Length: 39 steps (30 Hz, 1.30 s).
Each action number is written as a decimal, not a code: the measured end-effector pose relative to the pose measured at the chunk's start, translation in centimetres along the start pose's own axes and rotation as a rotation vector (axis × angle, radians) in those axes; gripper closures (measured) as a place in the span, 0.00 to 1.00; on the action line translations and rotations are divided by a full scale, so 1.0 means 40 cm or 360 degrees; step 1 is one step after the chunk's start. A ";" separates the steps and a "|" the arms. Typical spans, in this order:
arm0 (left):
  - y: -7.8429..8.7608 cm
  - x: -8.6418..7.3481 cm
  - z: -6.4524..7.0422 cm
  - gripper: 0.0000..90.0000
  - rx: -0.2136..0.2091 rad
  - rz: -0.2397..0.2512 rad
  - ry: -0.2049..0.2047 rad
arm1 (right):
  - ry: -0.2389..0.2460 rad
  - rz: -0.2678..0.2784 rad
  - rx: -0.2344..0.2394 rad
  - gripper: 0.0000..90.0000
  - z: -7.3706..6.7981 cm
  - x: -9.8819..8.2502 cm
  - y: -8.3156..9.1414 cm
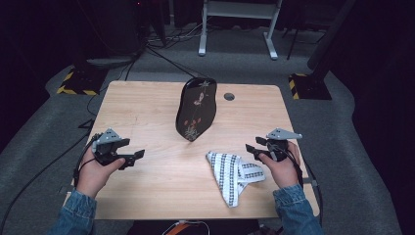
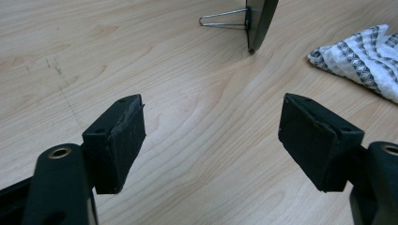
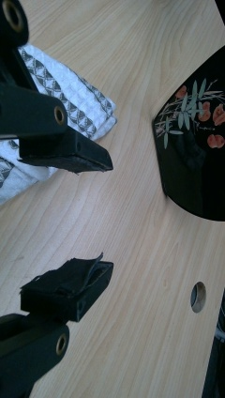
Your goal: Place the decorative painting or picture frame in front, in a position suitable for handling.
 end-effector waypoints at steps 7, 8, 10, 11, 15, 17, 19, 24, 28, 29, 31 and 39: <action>-0.004 0.037 0.030 0.26 -0.0056 0.0033 -0.0028 | -0.0027 0.0006 -0.0011 0.50 0.007 -0.012 0.016; -0.005 0.040 0.032 0.26 -0.0058 0.0033 -0.0035 | -0.0025 0.0010 -0.0009 0.50 0.006 -0.012 0.019; -0.007 0.055 0.040 0.26 -0.0067 0.0049 -0.0036 | -0.0021 0.0013 -0.0008 0.50 0.002 -0.013 0.023; -0.006 0.064 0.043 0.26 -0.0077 0.0058 -0.0046 | -0.0016 0.0010 -0.0012 0.50 0.000 -0.015 0.026; -0.005 0.091 0.052 0.26 -0.0092 0.0089 -0.0051 | -0.0011 0.0006 -0.0019 0.49 -0.003 -0.025 0.031; -0.006 0.126 0.060 0.26 -0.0088 0.0118 -0.0070 | -0.0026 0.0004 -0.0024 0.49 -0.002 -0.037 0.035; -0.013 0.153 0.064 0.26 -0.0059 0.0148 -0.0075 | -0.0027 0.0007 -0.0027 0.49 -0.003 -0.040 0.039; -0.033 0.193 0.080 0.26 -0.0084 0.0165 -0.0078 | -0.0015 0.0009 -0.0049 0.49 -0.010 -0.047 0.054; -0.043 0.230 0.082 0.30 -0.0091 0.0200 -0.0075 | -0.0007 -0.0005 -0.0059 0.49 -0.014 -0.056 0.058; -0.043 0.230 0.082 0.30 -0.0091 0.0200 -0.0075 | -0.0007 -0.0005 -0.0059 0.49 -0.014 -0.056 0.058; -0.051 0.251 0.082 0.30 -0.0086 0.0202 -0.0077 | -0.0005 -0.0010 -0.0064 0.49 -0.014 -0.059 0.060; -0.068 0.319 0.087 0.31 -0.0110 0.0219 -0.0083 | 0.0028 -0.0021 -0.0077 0.49 -0.011 -0.059 0.064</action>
Point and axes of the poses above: each handheld gripper's, and its own axes: y roughly backward along the jaws, x roughly out of its top, z roughly to its right, the point moved 10 cm from there along -y, roughly forward along the jaws, and after that the axes turned 11 degrees about -z, right-handed, at the moved point
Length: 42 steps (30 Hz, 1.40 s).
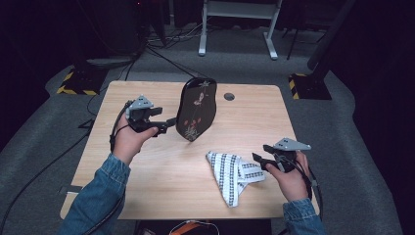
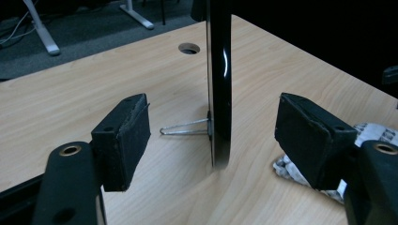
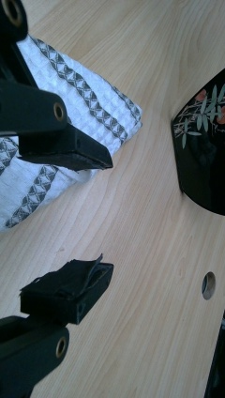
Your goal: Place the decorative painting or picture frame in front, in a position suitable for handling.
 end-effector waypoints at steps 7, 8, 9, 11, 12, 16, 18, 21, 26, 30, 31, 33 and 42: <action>-0.032 0.063 -0.004 0.29 -0.0030 0.0047 0.0034 | -0.0009 0.0047 0.0021 0.48 -0.001 0.011 -0.003; -0.039 0.071 -0.007 0.28 -0.0021 0.0061 0.0026 | -0.0018 0.0074 0.0033 0.48 -0.003 0.017 -0.004; -0.044 0.077 -0.009 0.28 -0.0012 0.0074 0.0025 | -0.0035 0.0094 0.0057 0.48 -0.007 0.022 -0.004; -0.055 0.085 -0.010 0.31 -0.0040 0.0108 0.0040 | -0.0062 0.0130 0.0078 0.42 -0.011 0.029 -0.005; -0.062 0.088 -0.010 0.31 -0.0069 0.0116 0.0059 | -0.0065 0.0132 0.0072 0.39 -0.011 0.031 -0.006; -0.079 0.102 -0.014 0.32 -0.0095 0.0178 0.0079 | -0.0019 0.0174 0.0039 0.42 -0.013 0.038 -0.007; -0.089 0.109 -0.012 0.33 -0.0098 0.0190 0.0075 | -0.0020 0.0179 0.0024 0.43 -0.014 0.039 -0.010; -0.105 0.113 -0.005 0.32 -0.0117 0.0161 0.0086 | -0.0014 0.0174 0.0022 0.44 -0.018 0.038 -0.014; -0.124 0.126 -0.006 0.32 -0.0083 0.0148 0.0056 | 0.0005 0.0174 0.0022 0.49 -0.021 0.038 -0.015; -0.132 0.143 -0.010 0.39 -0.0054 0.0141 0.0030 | 0.0002 0.0164 0.0033 0.55 -0.018 0.034 -0.014; -0.134 0.149 -0.009 0.39 -0.0057 0.0147 0.0031 | -0.0004 0.0161 0.0035 0.55 -0.018 0.033 -0.013; -0.137 0.161 -0.003 0.44 -0.0062 0.0149 0.0026 | -0.0011 0.0164 0.0046 0.56 -0.018 0.034 -0.011; -0.158 0.178 -0.004 0.63 -0.0027 0.0142 0.0042 | 0.0059 0.0142 0.0032 0.61 -0.015 0.026 -0.008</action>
Point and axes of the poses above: each handheld gripper's, and its own axes: y roughly backward along the jaws, x roughly out of its top, z roughly to its right, the point moved 10 cm from there along -y, roughly forward along the jaws, and after that the axes turned 11 degrees about -z, right-handed, at the moved point
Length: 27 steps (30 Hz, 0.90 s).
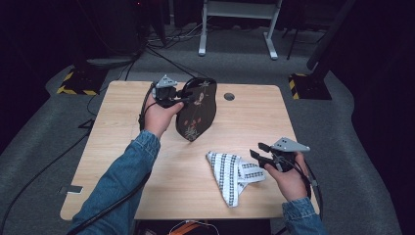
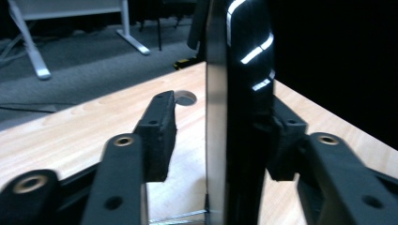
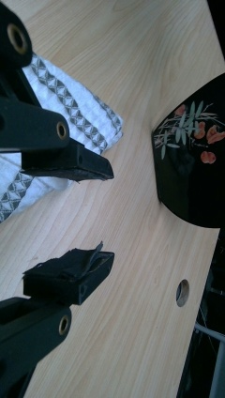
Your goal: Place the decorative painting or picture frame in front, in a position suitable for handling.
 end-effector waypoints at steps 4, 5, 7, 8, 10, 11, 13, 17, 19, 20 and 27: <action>0.000 0.009 -0.004 0.64 0.0022 0.0009 -0.0024 | -0.0009 0.0004 0.0019 0.62 -0.005 -0.001 -0.002; 0.000 0.012 -0.002 0.67 0.0009 0.0016 -0.0016 | -0.0006 0.0006 0.0018 0.62 -0.005 -0.001 -0.002; 0.000 0.013 0.000 0.69 -0.0012 -0.0002 0.0006 | -0.0002 0.0004 0.0022 0.62 -0.007 -0.002 -0.003; 0.001 0.012 0.001 0.69 -0.0022 -0.0024 0.0003 | -0.0006 0.0003 0.0027 0.63 -0.008 -0.002 -0.003; 0.000 0.014 0.003 0.70 -0.0017 -0.0038 0.0002 | -0.0010 0.0009 0.0028 0.63 -0.010 -0.001 -0.005; 0.000 0.016 0.005 0.74 -0.0028 -0.0030 0.0003 | -0.0008 0.0017 0.0025 0.64 -0.010 0.000 -0.006; 0.001 0.018 0.006 0.80 -0.0034 -0.0027 0.0008 | -0.0042 -0.0001 0.0043 0.65 -0.013 -0.003 -0.007; 0.002 0.020 0.015 0.89 -0.0055 -0.0030 -0.0010 | -0.0041 -0.0005 0.0052 0.64 -0.015 -0.004 -0.008; 0.002 0.019 0.014 0.89 -0.0055 -0.0027 -0.0011 | -0.0037 -0.0006 0.0049 0.64 -0.015 -0.004 -0.008; 0.002 0.019 0.014 0.89 -0.0059 -0.0021 -0.0003 | -0.0035 -0.0008 0.0050 0.64 -0.016 -0.004 -0.008; 0.014 0.029 0.019 0.89 -0.0001 0.0010 -0.0093 | -0.0043 -0.0002 0.0065 0.64 -0.022 0.000 -0.007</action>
Point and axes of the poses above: each handheld gripper's, and its own axes: y roughly backward along the jaws, x roughly out of its top, z roughly to its right, the point moved 10 cm from there along -y, roughly forward along the jaws, and after that the axes turned 11 degrees about -z, right-handed, at the moved point
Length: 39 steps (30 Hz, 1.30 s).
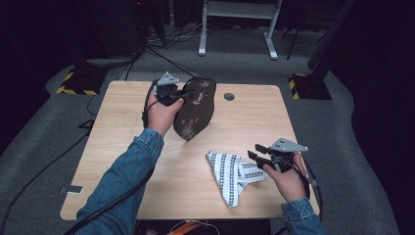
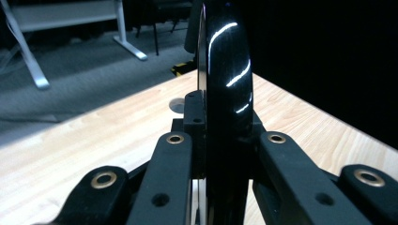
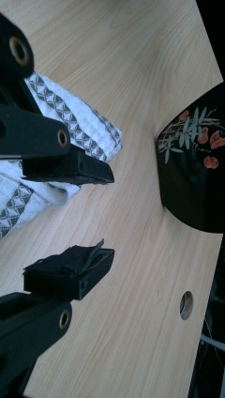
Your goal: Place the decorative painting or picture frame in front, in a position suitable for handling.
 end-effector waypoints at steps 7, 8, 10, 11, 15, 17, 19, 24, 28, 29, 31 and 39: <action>0.078 0.015 0.017 0.89 -0.0066 0.0019 -0.0006 | -0.0019 0.0003 0.0009 0.65 0.001 0.000 0.005; 0.095 0.014 0.025 0.89 -0.0084 0.0016 -0.0018 | -0.0020 0.0004 0.0011 0.65 0.000 0.000 0.004; 0.121 0.011 0.040 0.89 -0.0109 0.0023 -0.0048 | -0.0020 0.0002 0.0016 0.65 -0.003 0.001 0.004; 0.132 0.008 0.047 0.89 -0.0123 0.0026 -0.0064 | -0.0014 0.0003 0.0019 0.65 -0.005 0.002 0.003; 0.187 -0.013 0.081 0.89 -0.0198 0.0052 -0.0095 | -0.0004 0.0003 0.0026 0.65 -0.014 0.007 0.002; 0.212 -0.029 0.102 0.89 -0.0256 0.0064 -0.0098 | -0.0005 -0.0002 0.0029 0.65 -0.018 0.009 -0.001; 0.229 -0.044 0.114 0.89 -0.0292 0.0086 -0.0102 | -0.0005 -0.0003 0.0040 0.65 -0.022 0.010 -0.005; 0.255 -0.090 0.139 0.89 -0.0338 0.0131 -0.0096 | -0.0007 -0.0011 0.0058 0.66 -0.032 0.012 -0.009; 0.267 -0.125 0.147 0.89 -0.0360 0.0198 -0.0077 | -0.0001 -0.0013 0.0064 0.66 -0.037 0.014 -0.012; 0.268 -0.132 0.147 0.89 -0.0364 0.0214 -0.0068 | -0.0002 -0.0018 0.0073 0.66 -0.040 0.014 -0.013; 0.266 -0.148 0.154 0.89 -0.0391 0.0218 -0.0055 | -0.0003 -0.0017 0.0072 0.66 -0.042 0.015 -0.014; 0.255 -0.189 0.187 0.89 -0.0414 0.0226 -0.0049 | -0.0029 -0.0032 0.0131 0.64 -0.059 0.021 -0.026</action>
Point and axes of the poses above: each handheld gripper's, and its own axes: y roughly backward along the jaws, x roughly out of its top, z roughly to its right, the point moved 10 cm from there along -y, roughly forward along the jaws, and after that the axes turned 11 degrees about -z, right-handed, at the moved point
